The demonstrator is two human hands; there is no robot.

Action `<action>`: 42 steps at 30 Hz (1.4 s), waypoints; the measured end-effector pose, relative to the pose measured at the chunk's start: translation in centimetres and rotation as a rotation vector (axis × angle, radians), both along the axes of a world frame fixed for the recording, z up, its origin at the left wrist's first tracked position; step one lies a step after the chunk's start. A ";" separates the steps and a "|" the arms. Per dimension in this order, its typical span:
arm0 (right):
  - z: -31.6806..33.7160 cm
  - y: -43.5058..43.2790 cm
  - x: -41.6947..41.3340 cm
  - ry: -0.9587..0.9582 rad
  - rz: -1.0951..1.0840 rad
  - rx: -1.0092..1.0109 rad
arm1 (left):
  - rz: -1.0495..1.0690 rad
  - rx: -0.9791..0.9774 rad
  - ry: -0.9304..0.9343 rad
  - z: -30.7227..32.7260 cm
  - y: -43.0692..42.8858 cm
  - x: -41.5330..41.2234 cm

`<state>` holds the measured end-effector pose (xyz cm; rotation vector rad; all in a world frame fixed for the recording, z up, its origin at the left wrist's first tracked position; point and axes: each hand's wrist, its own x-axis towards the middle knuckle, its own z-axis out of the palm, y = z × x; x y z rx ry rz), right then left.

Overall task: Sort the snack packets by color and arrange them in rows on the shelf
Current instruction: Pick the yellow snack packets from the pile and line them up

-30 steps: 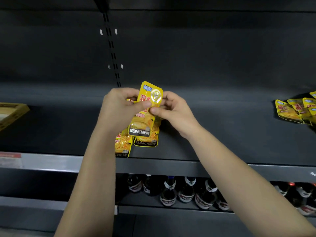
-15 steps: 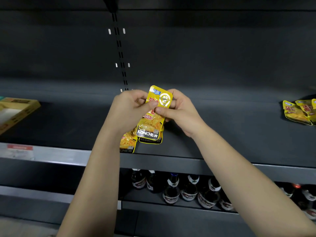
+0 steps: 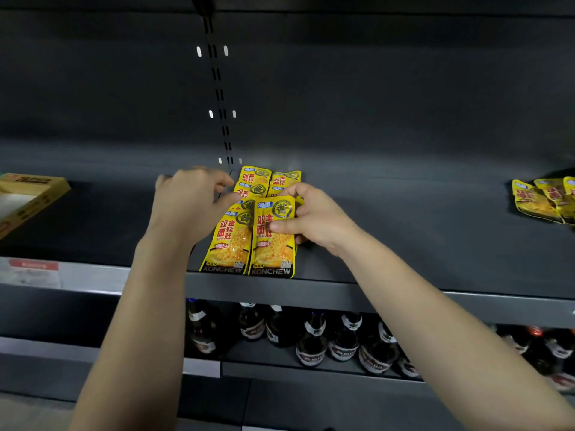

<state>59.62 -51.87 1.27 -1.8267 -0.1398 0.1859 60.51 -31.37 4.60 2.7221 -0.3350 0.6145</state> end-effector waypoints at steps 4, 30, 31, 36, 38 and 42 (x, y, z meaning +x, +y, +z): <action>-1.0 0.2 0.5 -0.031 -0.063 -0.085 | 0.015 -0.003 0.018 -0.6 0.1 0.0; 0.5 0.5 -0.9 -0.158 -0.146 -0.611 | 0.004 -0.037 -0.020 -1.1 -1.6 0.1; 0.5 0.4 -0.9 -0.157 -0.147 -0.609 | 0.001 -0.039 -0.020 -1.1 -1.7 0.1; 0.6 0.6 -0.7 -0.168 -0.139 -0.623 | -0.010 -0.038 -0.027 -1.0 -2.0 0.2; 0.6 0.5 -0.6 -0.176 -0.132 -0.635 | -0.022 -0.028 -0.029 -0.9 -2.3 0.3; 0.7 -0.3 -0.9 -0.190 -0.137 -0.596 | -0.054 -0.028 -0.028 -0.5 -3.8 0.5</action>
